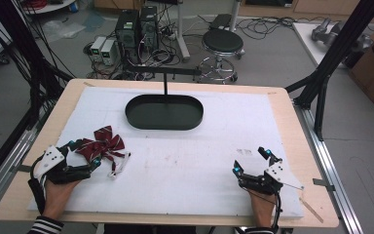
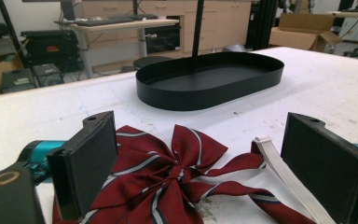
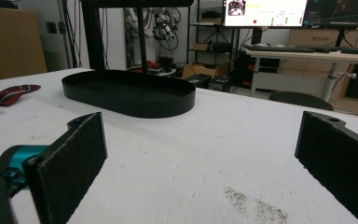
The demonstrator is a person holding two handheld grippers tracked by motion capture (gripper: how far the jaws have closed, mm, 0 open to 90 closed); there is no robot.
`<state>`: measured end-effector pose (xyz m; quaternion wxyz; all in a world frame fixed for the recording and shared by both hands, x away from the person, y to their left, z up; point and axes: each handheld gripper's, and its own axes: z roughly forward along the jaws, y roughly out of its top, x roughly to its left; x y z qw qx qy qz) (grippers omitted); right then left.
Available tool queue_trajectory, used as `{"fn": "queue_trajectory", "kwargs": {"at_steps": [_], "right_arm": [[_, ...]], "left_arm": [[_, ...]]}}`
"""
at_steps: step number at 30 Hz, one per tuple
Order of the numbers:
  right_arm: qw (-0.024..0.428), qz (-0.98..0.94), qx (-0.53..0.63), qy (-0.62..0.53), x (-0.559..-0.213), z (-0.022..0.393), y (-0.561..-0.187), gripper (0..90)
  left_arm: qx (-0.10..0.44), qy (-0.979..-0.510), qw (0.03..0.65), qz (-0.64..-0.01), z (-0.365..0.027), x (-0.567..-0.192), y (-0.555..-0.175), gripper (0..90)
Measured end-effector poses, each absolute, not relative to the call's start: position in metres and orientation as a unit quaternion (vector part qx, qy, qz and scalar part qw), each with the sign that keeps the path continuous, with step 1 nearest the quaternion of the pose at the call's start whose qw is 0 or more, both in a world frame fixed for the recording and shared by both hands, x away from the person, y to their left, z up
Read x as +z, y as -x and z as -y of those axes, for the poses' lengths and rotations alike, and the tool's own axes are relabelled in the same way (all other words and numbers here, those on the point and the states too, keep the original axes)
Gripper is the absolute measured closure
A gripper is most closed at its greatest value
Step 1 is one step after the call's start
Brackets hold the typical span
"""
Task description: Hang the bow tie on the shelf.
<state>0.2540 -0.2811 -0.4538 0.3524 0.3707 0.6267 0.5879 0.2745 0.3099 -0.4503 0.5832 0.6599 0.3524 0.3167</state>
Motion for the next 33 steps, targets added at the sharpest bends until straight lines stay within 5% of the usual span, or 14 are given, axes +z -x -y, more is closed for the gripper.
{"fn": "queue_trajectory", "kwargs": {"at_steps": [24, 33], "right_arm": [[0.354, -0.621, 0.595, -0.369, -0.454, 0.283, -0.253, 0.9], [0.355, -0.62, 0.595, -0.368, -0.454, 0.283, -0.253, 1.0]], "left_arm": [[0.319, -0.657, 0.581, -0.36, -0.31, -0.45, -0.274, 11.1], [0.324, -0.674, 0.569, -0.342, -0.304, -0.42, -0.271, 11.4]]}}
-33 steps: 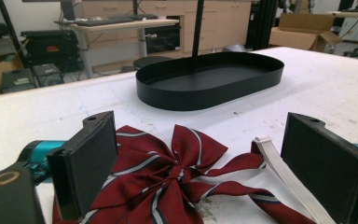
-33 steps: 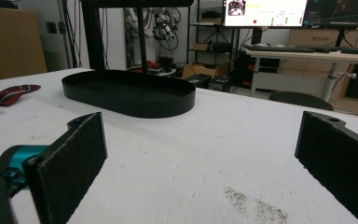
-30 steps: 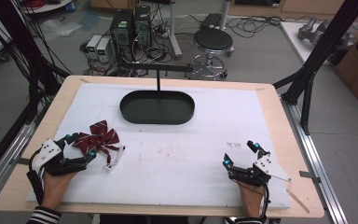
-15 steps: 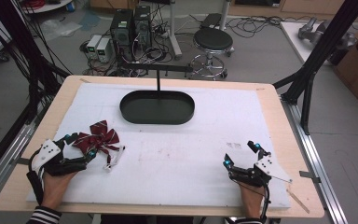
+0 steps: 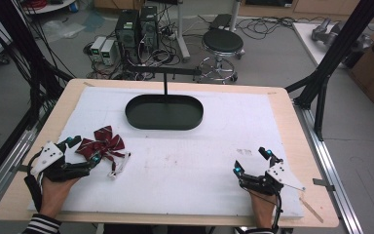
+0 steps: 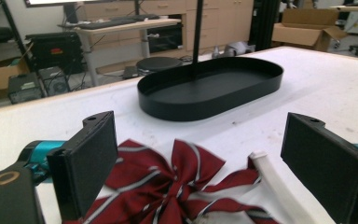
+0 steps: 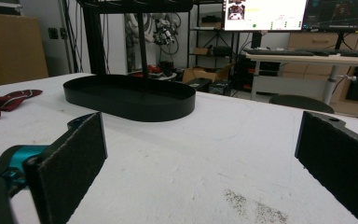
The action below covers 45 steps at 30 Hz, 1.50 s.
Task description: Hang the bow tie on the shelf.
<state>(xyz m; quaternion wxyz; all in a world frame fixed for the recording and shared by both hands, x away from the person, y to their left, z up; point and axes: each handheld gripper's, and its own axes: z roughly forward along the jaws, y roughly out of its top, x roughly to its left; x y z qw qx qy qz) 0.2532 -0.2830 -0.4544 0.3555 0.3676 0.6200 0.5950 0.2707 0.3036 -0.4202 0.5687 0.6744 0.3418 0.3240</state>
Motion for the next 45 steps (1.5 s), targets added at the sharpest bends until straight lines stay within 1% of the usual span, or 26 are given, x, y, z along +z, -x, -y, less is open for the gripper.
{"fn": "queue_trajectory", "kwargs": {"at_steps": [8, 11, 15, 17, 19, 22, 25, 27, 31, 34, 36, 42, 45], "right_arm": [[0.353, -0.619, 0.596, -0.371, -0.454, 0.283, -0.253, 1.0], [0.353, -0.619, 0.596, -0.37, -0.454, 0.283, -0.253, 1.0], [0.353, -0.619, 0.596, -0.37, -0.454, 0.283, -0.253, 1.0], [0.353, -0.619, 0.596, -0.37, -0.454, 0.283, -0.253, 1.0], [0.353, -0.619, 0.596, -0.37, -0.454, 0.283, -0.253, 1.0], [0.353, -0.619, 0.596, -0.37, -0.454, 0.283, -0.253, 0.9], [0.352, -0.619, 0.597, -0.371, -0.454, 0.283, -0.253, 1.0], [0.352, -0.619, 0.597, -0.371, -0.455, 0.283, -0.253, 1.0], [0.353, -0.618, 0.597, -0.37, -0.455, 0.283, -0.252, 1.0], [0.352, -0.618, 0.597, -0.371, -0.455, 0.283, -0.252, 0.9], [0.355, -0.618, 0.597, -0.369, -0.455, 0.284, -0.253, 0.9], [0.354, -0.617, 0.597, -0.371, -0.455, 0.284, -0.253, 1.0], [0.352, -0.616, 0.598, -0.372, -0.455, 0.284, -0.252, 1.0]], "left_arm": [[0.321, -0.702, 0.547, -0.324, -0.295, -0.391, -0.27, 12.6], [0.297, -0.728, 0.529, -0.32, -0.288, -0.381, -0.274, 12.6], [0.28, -0.757, 0.499, -0.317, -0.278, -0.375, -0.277, 13.1], [0.277, -0.772, 0.479, -0.312, -0.273, -0.373, -0.278, 17.9], [0.27, -0.786, 0.461, -0.312, -0.268, -0.372, -0.279, 18.7], [0.255, -0.801, 0.44, -0.317, -0.262, -0.371, -0.282, 19.7], [0.224, -0.815, 0.426, -0.323, -0.256, -0.372, -0.286, 20.9], [0.216, -0.826, 0.411, -0.319, -0.251, -0.373, -0.288, 22.9], [0.199, -0.845, 0.379, -0.319, -0.241, -0.376, -0.292, 23.3], [0.187, -0.858, 0.355, -0.32, -0.233, -0.379, -0.295, 25.3], [0.184, -0.861, 0.348, -0.322, -0.23, -0.38, -0.296, 27.5], [0.166, -0.872, 0.312, -0.338, -0.218, -0.388, -0.3, 28.4], [0.147, -0.874, 0.296, -0.356, -0.213, -0.394, -0.305, 32.8]]}}
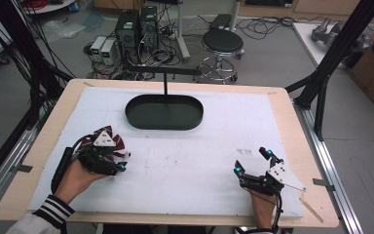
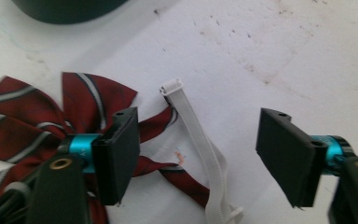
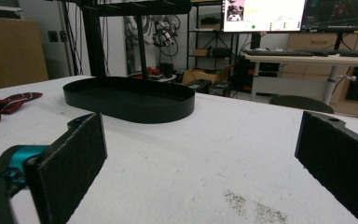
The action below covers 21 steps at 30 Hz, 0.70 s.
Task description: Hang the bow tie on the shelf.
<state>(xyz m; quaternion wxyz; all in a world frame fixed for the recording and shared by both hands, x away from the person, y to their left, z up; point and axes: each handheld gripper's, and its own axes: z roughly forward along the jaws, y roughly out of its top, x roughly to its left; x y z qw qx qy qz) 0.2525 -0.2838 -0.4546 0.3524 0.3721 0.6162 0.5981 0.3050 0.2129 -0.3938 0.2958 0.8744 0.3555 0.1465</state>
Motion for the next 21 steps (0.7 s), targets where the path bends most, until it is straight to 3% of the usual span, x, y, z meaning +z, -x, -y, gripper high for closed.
{"fn": "queue_trajectory", "kwargs": {"at_steps": [21], "right_arm": [[0.349, -0.615, 0.6, -0.374, -0.455, 0.284, -0.253, 1.0]], "left_arm": [[0.11, -0.887, 0.225, -0.389, -0.2, -0.411, -0.319, 42.5]]}}
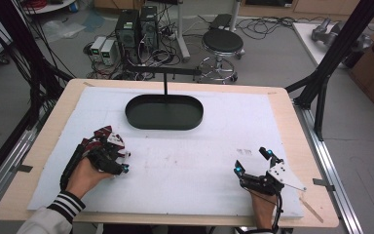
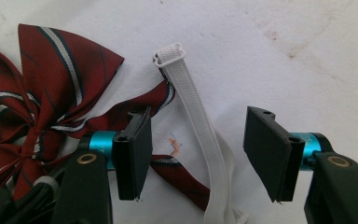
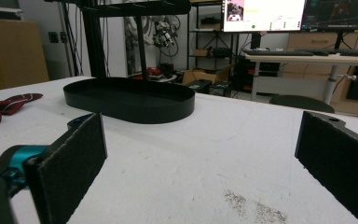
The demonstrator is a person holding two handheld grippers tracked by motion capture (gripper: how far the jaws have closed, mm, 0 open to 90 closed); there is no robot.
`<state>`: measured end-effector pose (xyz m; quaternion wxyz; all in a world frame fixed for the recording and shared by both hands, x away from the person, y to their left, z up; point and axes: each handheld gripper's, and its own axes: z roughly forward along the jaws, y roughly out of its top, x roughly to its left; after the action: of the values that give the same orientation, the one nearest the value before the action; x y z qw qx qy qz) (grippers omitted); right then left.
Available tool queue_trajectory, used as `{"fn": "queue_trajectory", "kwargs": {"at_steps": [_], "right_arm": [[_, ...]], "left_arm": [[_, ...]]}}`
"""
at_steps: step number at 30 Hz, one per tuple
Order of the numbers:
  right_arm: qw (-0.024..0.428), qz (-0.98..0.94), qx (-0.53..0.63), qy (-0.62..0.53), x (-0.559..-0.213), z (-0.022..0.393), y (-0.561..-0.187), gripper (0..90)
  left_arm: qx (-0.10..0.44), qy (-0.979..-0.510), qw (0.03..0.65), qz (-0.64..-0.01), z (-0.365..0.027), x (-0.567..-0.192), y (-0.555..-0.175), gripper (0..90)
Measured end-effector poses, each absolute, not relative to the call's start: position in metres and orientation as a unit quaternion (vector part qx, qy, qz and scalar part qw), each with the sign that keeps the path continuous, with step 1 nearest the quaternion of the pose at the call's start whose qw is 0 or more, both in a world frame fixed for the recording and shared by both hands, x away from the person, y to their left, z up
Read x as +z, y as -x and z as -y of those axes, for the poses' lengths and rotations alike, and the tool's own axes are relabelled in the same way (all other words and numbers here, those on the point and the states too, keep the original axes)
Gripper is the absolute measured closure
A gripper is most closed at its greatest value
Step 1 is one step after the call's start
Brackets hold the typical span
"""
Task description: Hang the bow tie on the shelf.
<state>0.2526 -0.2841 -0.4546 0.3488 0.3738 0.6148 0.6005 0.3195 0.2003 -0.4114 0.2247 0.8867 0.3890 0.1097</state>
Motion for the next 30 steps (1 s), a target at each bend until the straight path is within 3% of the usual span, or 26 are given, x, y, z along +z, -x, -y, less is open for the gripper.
{"fn": "queue_trajectory", "kwargs": {"at_steps": [14, 30], "right_arm": [[0.35, -0.615, 0.6, -0.374, -0.4546, 0.284, -0.2526, 1.0], [0.351, -0.615, 0.599, -0.374, -0.4546, 0.2839, -0.2524, 1.0]], "left_arm": [[0.104, -0.882, 0.223, -0.402, -0.1995, -0.4158, -0.3186, 48.8], [0.099, -0.878, 0.232, -0.406, -0.2023, -0.4174, -0.3206, 80.7]]}}
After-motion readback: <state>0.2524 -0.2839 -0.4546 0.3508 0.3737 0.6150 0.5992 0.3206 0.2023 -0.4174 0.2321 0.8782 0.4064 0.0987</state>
